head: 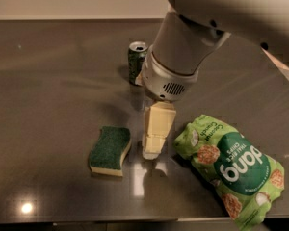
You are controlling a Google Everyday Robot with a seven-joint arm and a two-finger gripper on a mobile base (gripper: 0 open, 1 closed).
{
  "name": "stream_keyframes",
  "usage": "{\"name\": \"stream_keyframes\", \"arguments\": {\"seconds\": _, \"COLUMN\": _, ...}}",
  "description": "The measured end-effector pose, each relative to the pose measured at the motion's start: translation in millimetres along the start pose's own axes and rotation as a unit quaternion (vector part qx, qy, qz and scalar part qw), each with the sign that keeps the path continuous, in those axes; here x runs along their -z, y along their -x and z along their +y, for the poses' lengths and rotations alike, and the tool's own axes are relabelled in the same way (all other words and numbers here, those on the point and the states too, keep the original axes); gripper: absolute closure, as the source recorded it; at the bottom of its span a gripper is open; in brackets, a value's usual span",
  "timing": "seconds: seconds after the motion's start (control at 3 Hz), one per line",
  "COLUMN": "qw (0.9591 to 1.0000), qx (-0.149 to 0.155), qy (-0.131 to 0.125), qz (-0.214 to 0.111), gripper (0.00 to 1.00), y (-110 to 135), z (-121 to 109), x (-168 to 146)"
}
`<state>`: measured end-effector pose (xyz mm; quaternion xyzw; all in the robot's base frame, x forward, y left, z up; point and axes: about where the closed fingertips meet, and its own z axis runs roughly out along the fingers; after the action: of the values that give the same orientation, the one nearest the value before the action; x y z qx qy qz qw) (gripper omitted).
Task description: Pick sponge
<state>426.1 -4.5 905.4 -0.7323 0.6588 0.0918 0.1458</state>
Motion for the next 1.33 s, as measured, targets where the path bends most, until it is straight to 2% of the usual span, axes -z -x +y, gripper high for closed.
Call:
{"name": "stream_keyframes", "arguments": {"seconds": 0.67, "qw": 0.9989, "qx": 0.013, "qy": 0.020, "qz": -0.040, "gripper": 0.00, "y": 31.2, "z": 11.0, "x": -47.8}}
{"name": "stream_keyframes", "arguments": {"seconds": 1.33, "qw": 0.9973, "qx": 0.023, "qy": 0.032, "qz": -0.063, "gripper": 0.00, "y": 50.7, "z": 22.8, "x": -81.0}}
